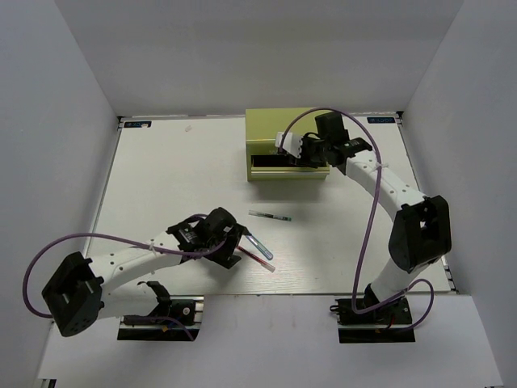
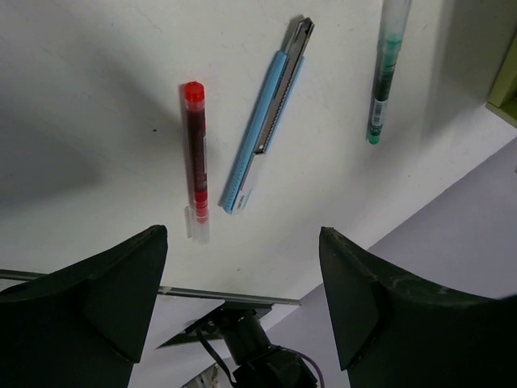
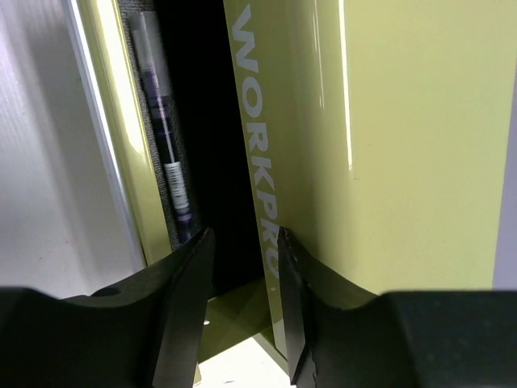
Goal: Sort the stationery into containers
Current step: Place the pen in the drawer, then pick up the pen from the center of the board.
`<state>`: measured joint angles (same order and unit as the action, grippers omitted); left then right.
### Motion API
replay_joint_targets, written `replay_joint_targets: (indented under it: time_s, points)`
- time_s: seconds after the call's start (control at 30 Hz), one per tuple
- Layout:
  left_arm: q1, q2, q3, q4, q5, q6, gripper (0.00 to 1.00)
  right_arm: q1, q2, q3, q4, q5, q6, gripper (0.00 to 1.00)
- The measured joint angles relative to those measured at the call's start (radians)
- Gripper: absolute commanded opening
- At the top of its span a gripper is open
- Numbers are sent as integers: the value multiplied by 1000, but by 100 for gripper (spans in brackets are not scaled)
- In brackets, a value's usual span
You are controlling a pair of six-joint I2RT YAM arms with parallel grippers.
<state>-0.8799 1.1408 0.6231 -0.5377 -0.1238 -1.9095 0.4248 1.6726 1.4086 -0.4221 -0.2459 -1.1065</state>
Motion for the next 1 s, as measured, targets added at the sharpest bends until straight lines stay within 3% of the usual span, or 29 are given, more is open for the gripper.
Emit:
replay_joint_targets:
  time_s: [0.17, 0.33, 0.47, 1.0]
  points:
    - [0, 71, 50, -39, 32, -14, 77, -6, -40, -20, 6, -30, 29, 38]
    - [0, 207, 156, -92, 77, -2, 68, -13, -162, -109, 43, -72, 99, 24]
    - [0, 293, 190, -101, 113, 22, 60, -18, -247, -178, 80, -100, 160, 24]
    - [6, 540, 325, -187, 196, 122, 50, -48, -363, -344, 164, -145, 287, 24]
